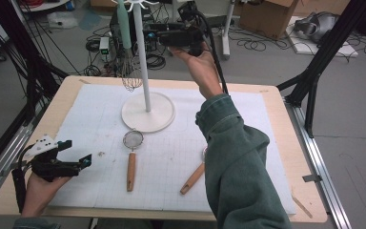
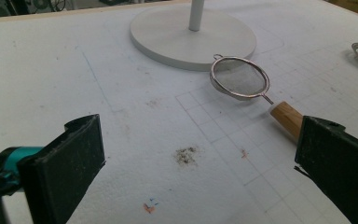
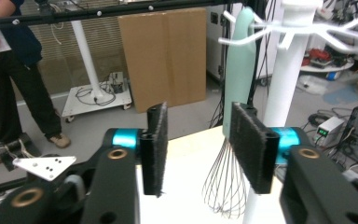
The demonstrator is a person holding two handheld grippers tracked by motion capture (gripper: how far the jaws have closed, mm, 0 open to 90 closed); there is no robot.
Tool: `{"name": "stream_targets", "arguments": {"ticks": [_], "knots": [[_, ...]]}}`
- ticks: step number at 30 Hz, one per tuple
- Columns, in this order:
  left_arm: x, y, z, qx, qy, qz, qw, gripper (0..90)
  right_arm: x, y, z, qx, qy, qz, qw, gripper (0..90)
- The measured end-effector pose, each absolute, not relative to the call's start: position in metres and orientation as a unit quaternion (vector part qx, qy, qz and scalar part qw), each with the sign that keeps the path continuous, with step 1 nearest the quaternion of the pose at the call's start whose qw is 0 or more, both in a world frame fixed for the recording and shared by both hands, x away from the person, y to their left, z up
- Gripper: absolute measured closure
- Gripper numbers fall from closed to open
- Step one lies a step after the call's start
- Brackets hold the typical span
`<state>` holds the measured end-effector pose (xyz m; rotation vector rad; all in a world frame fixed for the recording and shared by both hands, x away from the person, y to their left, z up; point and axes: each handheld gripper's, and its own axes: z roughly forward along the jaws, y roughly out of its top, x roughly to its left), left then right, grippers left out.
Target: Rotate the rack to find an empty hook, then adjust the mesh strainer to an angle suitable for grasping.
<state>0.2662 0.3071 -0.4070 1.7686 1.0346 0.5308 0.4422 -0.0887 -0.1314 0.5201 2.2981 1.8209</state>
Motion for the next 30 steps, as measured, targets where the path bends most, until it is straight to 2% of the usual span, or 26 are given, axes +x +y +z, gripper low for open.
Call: {"name": "stream_targets", "arguments": {"ticks": [8, 19, 30], "knots": [[0.267, 0.305, -0.406, 0.73, 0.421, 0.214, 0.494, 1.8, 0.433, -0.103, -0.145, 0.171, 0.769, 0.613, 0.067, 46.8], [0.269, 0.297, -0.407, 0.739, 0.41, 0.204, 0.494, 1.7, 0.416, -0.122, -0.168, 0.184, 0.776, 0.601, 0.057, 31.0], [0.269, 0.287, -0.408, 0.751, 0.399, 0.198, 0.488, 2.3, 0.395, -0.152, -0.196, 0.201, 0.769, 0.604, 0.061, 22.6]]}}
